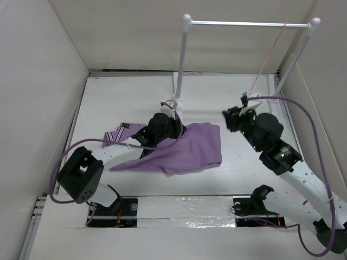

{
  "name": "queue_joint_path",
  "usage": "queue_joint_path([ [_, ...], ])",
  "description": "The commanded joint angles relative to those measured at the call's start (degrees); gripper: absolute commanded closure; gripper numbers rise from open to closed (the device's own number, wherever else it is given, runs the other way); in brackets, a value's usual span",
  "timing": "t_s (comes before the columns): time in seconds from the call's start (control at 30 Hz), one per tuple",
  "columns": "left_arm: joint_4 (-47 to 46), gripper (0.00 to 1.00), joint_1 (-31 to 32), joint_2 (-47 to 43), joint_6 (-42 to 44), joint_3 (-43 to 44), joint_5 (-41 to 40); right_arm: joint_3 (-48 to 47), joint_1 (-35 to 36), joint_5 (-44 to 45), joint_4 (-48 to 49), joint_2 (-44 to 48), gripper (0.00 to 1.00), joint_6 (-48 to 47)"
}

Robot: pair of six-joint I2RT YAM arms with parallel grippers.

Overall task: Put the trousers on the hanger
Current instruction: Pick up the hanger from the clothesline.

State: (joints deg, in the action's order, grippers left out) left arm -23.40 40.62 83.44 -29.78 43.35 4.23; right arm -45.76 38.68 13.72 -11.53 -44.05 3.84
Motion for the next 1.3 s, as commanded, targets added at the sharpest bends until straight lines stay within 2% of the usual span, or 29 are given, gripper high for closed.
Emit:
queue_joint_path([
  [0.0,-0.86,1.00,4.89,-4.59,3.31,4.45,-7.37,-15.01,-4.30,8.60,-2.35,-3.75,0.69,-9.71],
  [0.03,-0.77,1.00,6.39,-5.04,4.11,4.72,-9.39,-17.59,-5.79,9.13,-3.23,-5.59,1.00,-10.51],
  [0.07,-1.12,1.00,8.66,-5.39,4.81,4.90,-12.81,-19.79,-8.94,9.66,-3.41,-6.39,1.00,-11.12],
  [0.13,-3.65,1.00,10.26,-6.36,7.53,4.72,-14.50,-25.13,-12.55,11.42,-3.67,-8.06,1.00,-11.66],
  [0.17,-4.54,1.00,10.88,-6.62,8.41,4.20,-15.12,-26.74,-16.31,11.94,-3.76,-10.24,0.96,-11.48],
  [0.2,-5.42,1.00,10.88,-7.06,9.12,3.85,-15.21,-28.41,-18.00,13.69,-4.20,-11.66,0.83,-11.22],
  [0.23,-6.74,1.00,11.40,-7.41,9.56,3.50,-14.95,-29.99,-19.59,14.58,-5.16,-13.06,0.54,-10.78],
  [0.33,-6.32,1.00,11.41,-9.25,10.44,2.35,-12.67,-33.60,-26.53,11.62,-4.64,-18.51,0.21,-10.52],
  [0.4,-5.52,1.00,13.77,-12.05,11.41,1.30,-14.41,-36.15,-31.00,7.84,-4.47,-23.15,0.16,-9.47],
  [0.43,-6.30,0.95,14.74,-13.20,11.93,0.60,-16.43,-36.77,-32.25,6.43,-4.12,-24.75,0.15,-9.03],
  [0.47,-6.92,0.78,15.53,-14.17,13.33,-1.15,-19.75,-37.47,-33.48,5.19,-4.20,-26.24,0.15,-8.50],
  [0.53,-9.19,0.63,16.07,-16.63,13.78,-3.09,-22.06,-39.32,-36.20,3.08,-3.77,-30.64,0.15,-7.44],
  [0.57,-9.56,0.54,16.07,-17.08,13.70,-4.23,-22.85,-39.84,-37.00,2.29,-3.07,-31.96,0.16,-7.44],
  [0.8,-9.39,0.55,16.07,-14.63,14.31,-3.37,-23.13,-40.64,-40.51,-9.56,3.09,-41.02,0.33,-6.56],
  [0.9,-9.21,0.56,16.07,-13.57,13.52,-3.10,-22.69,-37.31,-42.89,-12.47,8.00,-41.64,0.43,-4.11],
  [0.93,-9.21,0.57,16.07,-13.39,13.69,-3.01,-22.77,-36.17,-43.59,-15.88,10.80,-41.64,0.57,-4.01],
  [1.0,-8.95,0.57,16.07,-13.39,13.78,-2.84,-22.86,-34.40,-45.08,-19.15,12.39,-42.25,0.69,-1.03],
  [1.03,-9.03,0.57,16.07,-13.48,13.87,-2.84,-22.69,-33.96,-45.09,-20.99,13.19,-42.26,0.86,-0.76],
  [1.13,-9.04,0.57,16.07,-13.22,14.05,-3.01,-22.69,-32.82,-45.09,-21.62,13.90,-41.21,1.00,-0.85],
  [1.27,-9.03,0.55,16.07,-12.60,13.96,-2.48,-22.25,-31.76,-45.09,-23.03,15.04,-37.34,1.00,-1.46],
])
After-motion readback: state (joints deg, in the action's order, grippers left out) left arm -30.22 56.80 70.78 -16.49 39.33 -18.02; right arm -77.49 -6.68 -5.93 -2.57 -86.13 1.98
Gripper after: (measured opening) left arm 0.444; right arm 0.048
